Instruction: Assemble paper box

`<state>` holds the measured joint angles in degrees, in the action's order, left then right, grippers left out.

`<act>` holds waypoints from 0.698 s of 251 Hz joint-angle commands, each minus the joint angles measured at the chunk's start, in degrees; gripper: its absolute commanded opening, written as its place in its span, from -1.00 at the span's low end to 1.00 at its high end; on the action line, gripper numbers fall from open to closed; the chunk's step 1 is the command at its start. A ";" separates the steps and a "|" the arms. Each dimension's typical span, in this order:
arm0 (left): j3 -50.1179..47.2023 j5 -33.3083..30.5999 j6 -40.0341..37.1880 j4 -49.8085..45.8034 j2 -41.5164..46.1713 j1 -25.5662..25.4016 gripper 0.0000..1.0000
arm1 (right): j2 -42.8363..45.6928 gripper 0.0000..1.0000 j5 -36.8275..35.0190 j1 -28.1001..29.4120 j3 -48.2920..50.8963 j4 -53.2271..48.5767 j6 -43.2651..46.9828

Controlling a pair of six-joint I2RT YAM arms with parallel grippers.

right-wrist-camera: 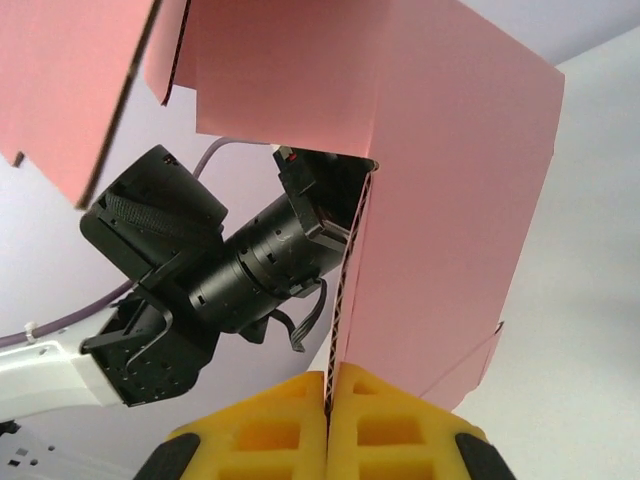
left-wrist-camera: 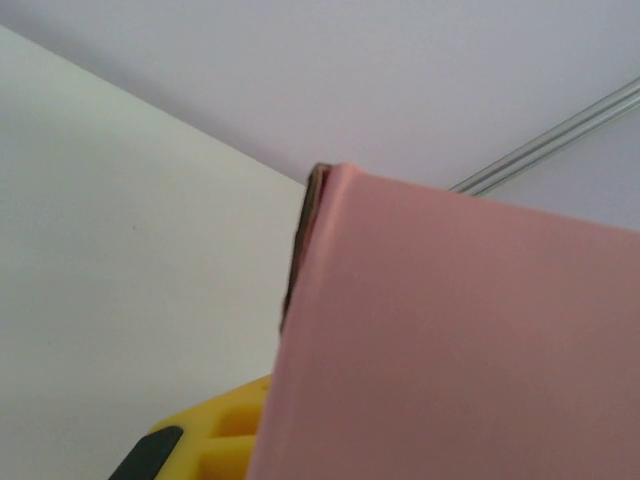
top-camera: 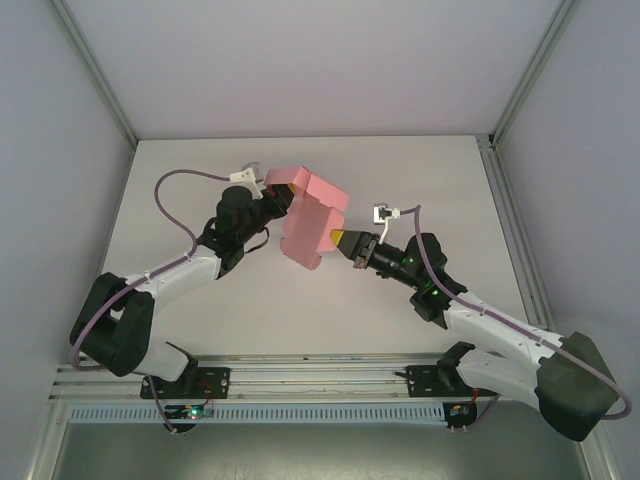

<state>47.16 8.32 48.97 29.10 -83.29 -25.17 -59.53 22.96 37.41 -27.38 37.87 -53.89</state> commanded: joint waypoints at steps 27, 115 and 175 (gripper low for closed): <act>5.55 -13.99 4.27 -13.05 -1.56 1.47 -1.00 | 0.03 -1.00 9.41 3.27 -2.87 1.52 3.29; -2.01 -0.45 -14.36 -3.93 6.98 1.43 -1.00 | 9.14 -0.03 -2.11 -2.18 -6.03 -23.22 11.20; -7.06 -3.65 -24.70 -16.36 12.01 1.38 -1.00 | 28.31 0.51 -19.66 -7.93 -7.08 -46.72 22.71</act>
<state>44.16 5.08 32.82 16.14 -74.02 -24.25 -37.98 14.09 30.98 -32.23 5.72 -39.64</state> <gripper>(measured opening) 0.088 0.737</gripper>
